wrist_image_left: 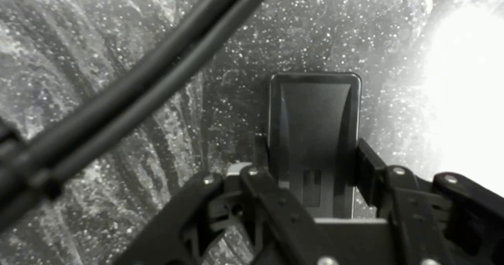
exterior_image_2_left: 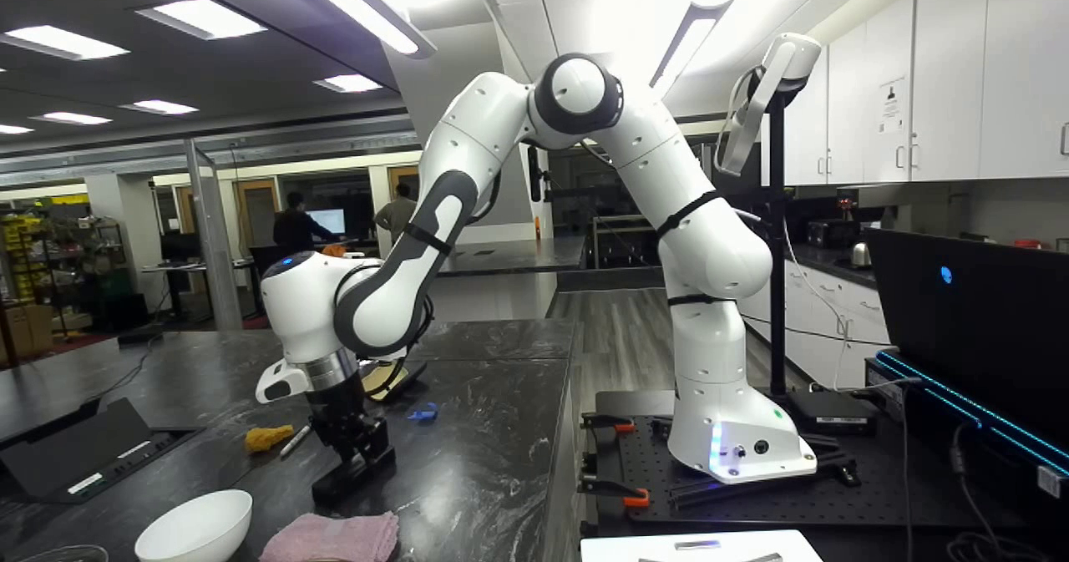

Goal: Use the black object to clean the surface

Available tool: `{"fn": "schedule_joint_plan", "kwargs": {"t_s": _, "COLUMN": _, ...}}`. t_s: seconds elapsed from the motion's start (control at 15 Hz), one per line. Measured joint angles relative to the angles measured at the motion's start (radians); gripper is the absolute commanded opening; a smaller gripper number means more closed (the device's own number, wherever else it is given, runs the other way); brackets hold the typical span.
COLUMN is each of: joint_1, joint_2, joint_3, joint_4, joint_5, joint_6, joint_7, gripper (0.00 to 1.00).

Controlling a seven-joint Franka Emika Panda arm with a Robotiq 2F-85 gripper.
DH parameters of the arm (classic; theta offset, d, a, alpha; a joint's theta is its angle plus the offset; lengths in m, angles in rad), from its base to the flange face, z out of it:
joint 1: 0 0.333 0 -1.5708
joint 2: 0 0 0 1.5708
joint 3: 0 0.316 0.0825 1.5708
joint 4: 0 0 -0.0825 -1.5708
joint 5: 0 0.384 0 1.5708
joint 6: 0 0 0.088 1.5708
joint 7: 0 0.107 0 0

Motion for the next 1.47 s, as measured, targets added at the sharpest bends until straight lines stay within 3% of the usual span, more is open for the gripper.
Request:
{"fn": "schedule_joint_plan", "kwargs": {"t_s": 0.8, "joint_1": 0.000, "joint_2": 0.123, "joint_3": -0.028, "joint_4": 0.217, "joint_5": 0.000, "joint_6": -0.131, "joint_7": 0.022, "gripper": 0.29}}
{"fn": "schedule_joint_plan", "kwargs": {"t_s": 1.47, "joint_1": -0.007, "joint_2": 0.096, "joint_3": 0.004, "joint_4": 0.170, "joint_5": -0.003, "joint_6": -0.117, "joint_7": -0.041, "gripper": 0.29}}
